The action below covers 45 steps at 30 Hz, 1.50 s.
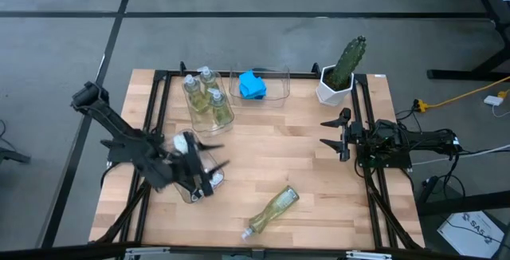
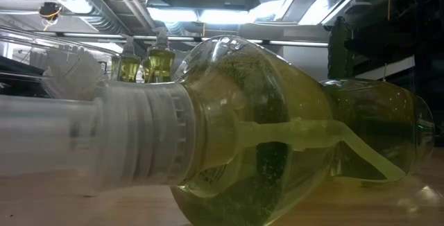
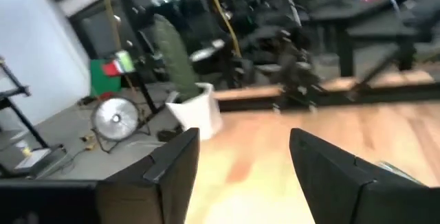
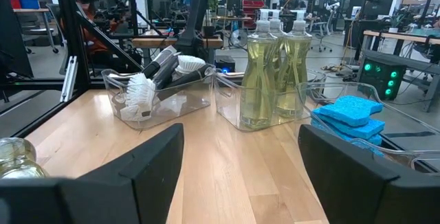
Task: Pick & Place Kitchen Sink Supplies
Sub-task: Put the yellow dishwashing liquid bottle into the top left transparent bin
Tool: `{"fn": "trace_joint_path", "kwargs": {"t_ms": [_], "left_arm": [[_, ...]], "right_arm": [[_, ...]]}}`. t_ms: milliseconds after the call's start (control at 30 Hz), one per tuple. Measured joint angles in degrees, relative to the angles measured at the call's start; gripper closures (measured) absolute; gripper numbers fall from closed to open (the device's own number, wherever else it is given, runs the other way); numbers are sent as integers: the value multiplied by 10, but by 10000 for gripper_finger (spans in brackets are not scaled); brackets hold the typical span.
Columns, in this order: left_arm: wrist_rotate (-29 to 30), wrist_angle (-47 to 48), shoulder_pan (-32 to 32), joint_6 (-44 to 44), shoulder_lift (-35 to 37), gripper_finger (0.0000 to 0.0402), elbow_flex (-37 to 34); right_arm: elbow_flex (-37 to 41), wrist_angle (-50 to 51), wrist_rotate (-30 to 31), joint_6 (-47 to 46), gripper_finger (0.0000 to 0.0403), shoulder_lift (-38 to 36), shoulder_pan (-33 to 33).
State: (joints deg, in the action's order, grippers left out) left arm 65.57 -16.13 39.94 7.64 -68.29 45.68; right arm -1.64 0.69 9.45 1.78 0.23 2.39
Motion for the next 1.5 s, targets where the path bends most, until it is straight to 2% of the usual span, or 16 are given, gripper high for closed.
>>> {"fn": "trace_joint_path", "kwargs": {"t_ms": [167,300,567,900,1000,1133,1367,1500], "left_arm": [[-62,160,5,-146,-93,191,113],[-132,232,5,-246,-153,196,166],[-367,300,-18,-467,-238,206,228],[-556,350,-45,-670,-335,235,270],[-583,352,-48,-688,-365,246,298],[-582,386,-49,-680,-404,262,360],[-596,531,-48,-705,-479,291,485],[-613,580,-48,-723,-509,299,522]], "right_arm": [[0,0,0,0,118,0,0],[0,0,0,0,118,0,0],[0,0,0,0,118,0,0],[0,0,0,0,118,0,0],[0,0,0,0,118,0,0],[0,0,0,0,118,0,0],[0,0,0,0,118,0,0],[0,0,0,0,118,0,0]]}}
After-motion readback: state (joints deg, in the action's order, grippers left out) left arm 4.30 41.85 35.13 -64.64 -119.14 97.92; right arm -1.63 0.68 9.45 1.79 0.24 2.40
